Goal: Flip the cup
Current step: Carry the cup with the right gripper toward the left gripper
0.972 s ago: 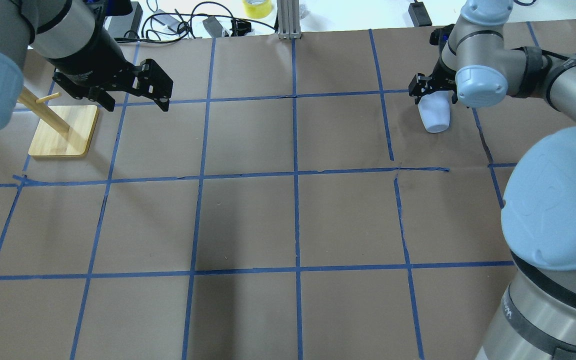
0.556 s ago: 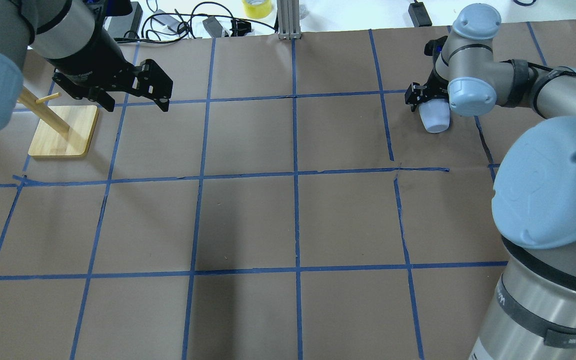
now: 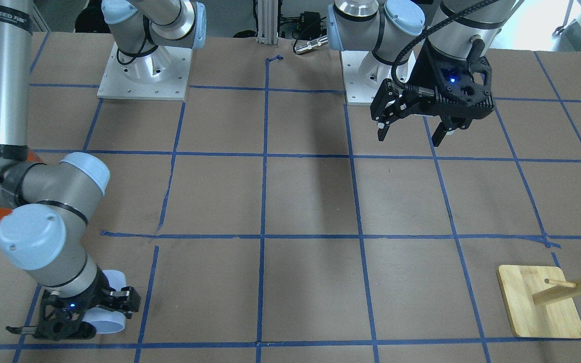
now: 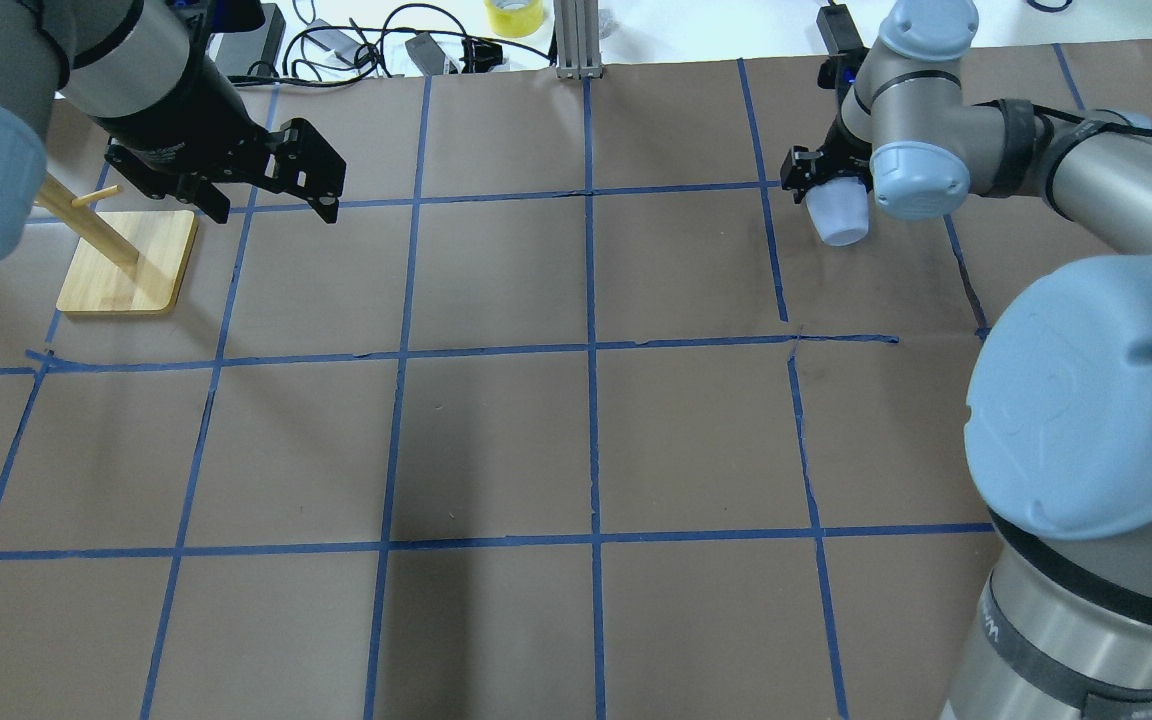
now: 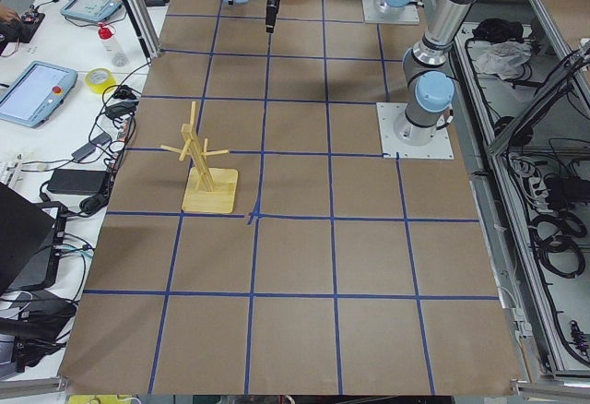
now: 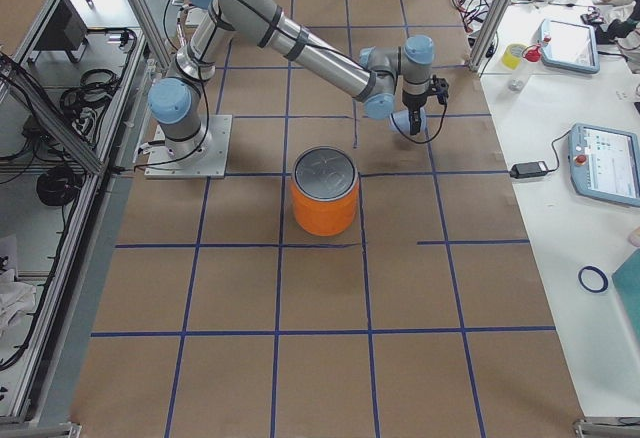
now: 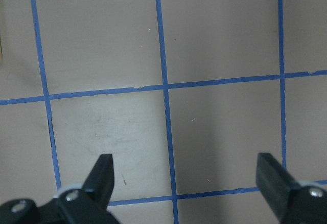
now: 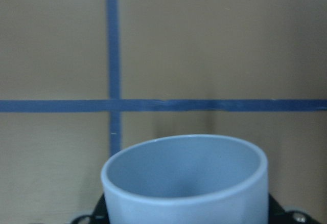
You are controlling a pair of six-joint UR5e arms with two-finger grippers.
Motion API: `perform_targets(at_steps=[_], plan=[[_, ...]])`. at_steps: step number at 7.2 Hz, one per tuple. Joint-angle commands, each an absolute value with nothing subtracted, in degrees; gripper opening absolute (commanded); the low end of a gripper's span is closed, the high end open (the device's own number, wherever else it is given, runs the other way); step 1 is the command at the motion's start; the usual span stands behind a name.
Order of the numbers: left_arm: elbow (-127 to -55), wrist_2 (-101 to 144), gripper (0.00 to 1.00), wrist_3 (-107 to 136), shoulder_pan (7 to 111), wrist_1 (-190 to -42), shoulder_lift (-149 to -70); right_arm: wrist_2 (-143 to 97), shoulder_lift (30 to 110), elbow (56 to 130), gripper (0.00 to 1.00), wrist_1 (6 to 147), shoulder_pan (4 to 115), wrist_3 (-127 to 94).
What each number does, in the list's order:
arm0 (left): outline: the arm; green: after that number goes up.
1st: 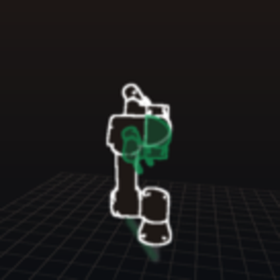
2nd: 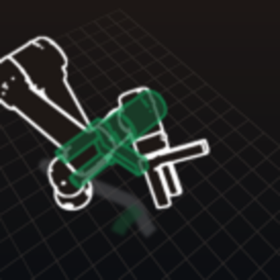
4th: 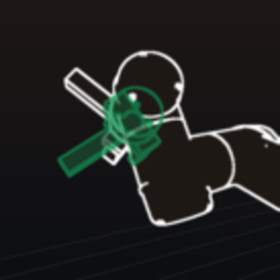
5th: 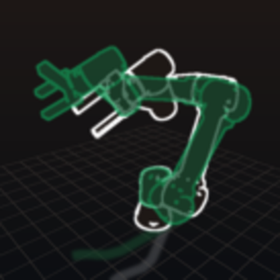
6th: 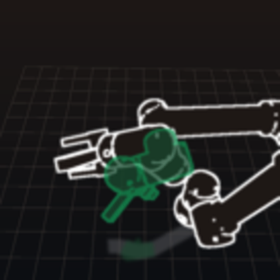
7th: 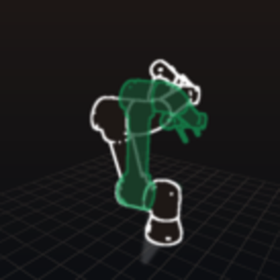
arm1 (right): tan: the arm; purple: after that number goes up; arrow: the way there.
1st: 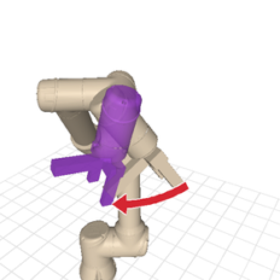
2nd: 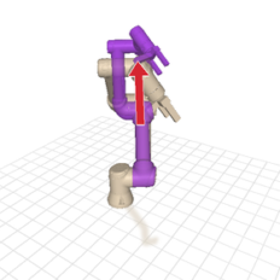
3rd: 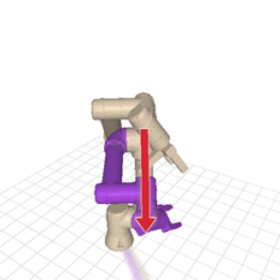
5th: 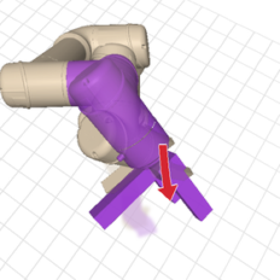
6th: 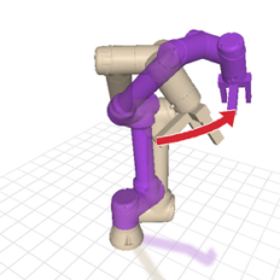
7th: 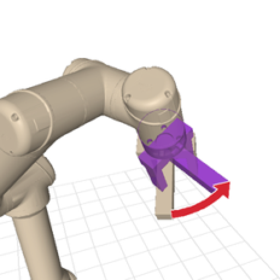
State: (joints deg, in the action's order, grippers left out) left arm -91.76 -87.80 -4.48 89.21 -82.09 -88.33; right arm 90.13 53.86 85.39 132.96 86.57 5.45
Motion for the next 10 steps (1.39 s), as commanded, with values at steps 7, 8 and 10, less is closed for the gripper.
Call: perform_targets(at_steps=[7,8,10], plan=[[-91.76,-87.8,1.0,-4.48,89.12,-82.18,-88.33,94.14,50.11,83.41,0.11,143.34,116.17,52.54],[-91.76,-87.8,1.0,-4.48,89.12,-82.18,-88.33,93.78,49.75,83.5,0.11,143.35,117.84,57.43],[-91.76,-87.8,1.0,-4.48,89.12,-82.09,-88.33,91.59,49.57,83.58,0.32,143.18,118.39,65.29]])
